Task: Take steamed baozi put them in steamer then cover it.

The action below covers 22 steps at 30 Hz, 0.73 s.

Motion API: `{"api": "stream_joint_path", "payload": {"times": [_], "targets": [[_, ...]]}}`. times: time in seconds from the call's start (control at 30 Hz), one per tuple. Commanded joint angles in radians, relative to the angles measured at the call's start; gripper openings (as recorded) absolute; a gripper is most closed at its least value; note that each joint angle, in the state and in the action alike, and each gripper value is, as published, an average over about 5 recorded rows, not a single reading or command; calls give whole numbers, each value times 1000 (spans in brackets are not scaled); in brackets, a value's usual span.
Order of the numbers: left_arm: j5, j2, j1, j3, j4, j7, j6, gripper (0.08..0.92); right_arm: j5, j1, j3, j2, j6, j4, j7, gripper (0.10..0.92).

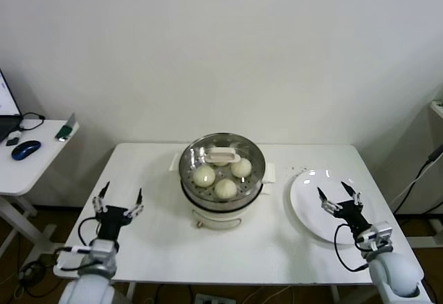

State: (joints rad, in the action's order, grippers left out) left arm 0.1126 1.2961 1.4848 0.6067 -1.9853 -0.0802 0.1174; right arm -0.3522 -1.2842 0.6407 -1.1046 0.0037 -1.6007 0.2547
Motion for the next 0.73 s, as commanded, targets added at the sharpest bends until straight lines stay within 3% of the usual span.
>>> {"api": "stream_joint_path", "payload": {"times": [0.03,0.73], "targets": [[-248,50,65,93,156,23,-334,823,12,-25,17,-13,28,-15,12,823],[-185,55,59,61,133,39,-288,823,11,-58,40,-32,42,-36,24,823]]}}
